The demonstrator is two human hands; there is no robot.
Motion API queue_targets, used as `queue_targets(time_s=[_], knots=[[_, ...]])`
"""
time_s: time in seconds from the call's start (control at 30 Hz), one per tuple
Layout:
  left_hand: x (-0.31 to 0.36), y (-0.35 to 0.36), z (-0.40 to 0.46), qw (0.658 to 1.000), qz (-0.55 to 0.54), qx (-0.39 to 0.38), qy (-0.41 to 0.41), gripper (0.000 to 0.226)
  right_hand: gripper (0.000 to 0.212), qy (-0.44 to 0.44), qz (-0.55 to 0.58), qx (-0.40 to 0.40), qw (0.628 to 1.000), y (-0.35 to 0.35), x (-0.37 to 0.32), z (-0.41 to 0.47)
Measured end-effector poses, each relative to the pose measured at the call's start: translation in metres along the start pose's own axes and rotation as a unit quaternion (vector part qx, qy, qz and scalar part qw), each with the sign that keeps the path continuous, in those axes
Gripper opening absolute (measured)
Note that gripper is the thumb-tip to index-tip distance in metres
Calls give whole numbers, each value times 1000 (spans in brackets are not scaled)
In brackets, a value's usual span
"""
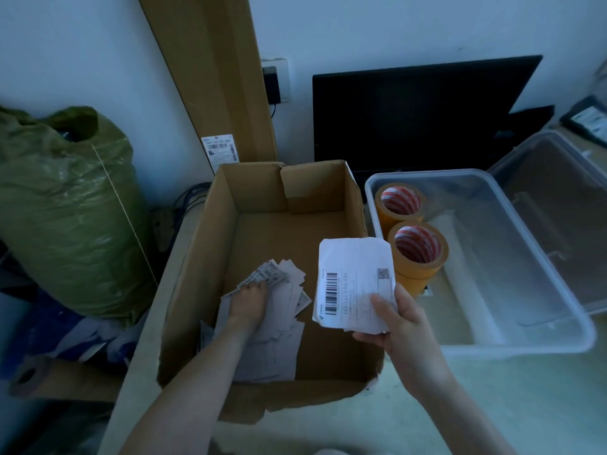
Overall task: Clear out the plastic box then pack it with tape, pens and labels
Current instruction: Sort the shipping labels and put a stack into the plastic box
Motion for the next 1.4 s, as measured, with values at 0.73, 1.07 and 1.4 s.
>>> queue_targets(time_s=[0.73,1.07,1.4], knots=[[-42,-154,-80,673,-705,222,26,24,19,59,-41,6,997,11,8,3],[-6,-172,-89,810,-492,254,195,36,22,91,13,-63,994,19,6,-1],[10,-172,-88,872,-376,252,186,39,25,90,-23,-95,991,19,12,-2]])
Point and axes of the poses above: each hand's wrist, its own z-axis towards the middle knuckle, its own y-axis out of the palm, x = y × z, the point moved 7 cm from there along z, towards the middle knuckle, and after that the axes turned 15 degrees about z, right-handed, at the moved point
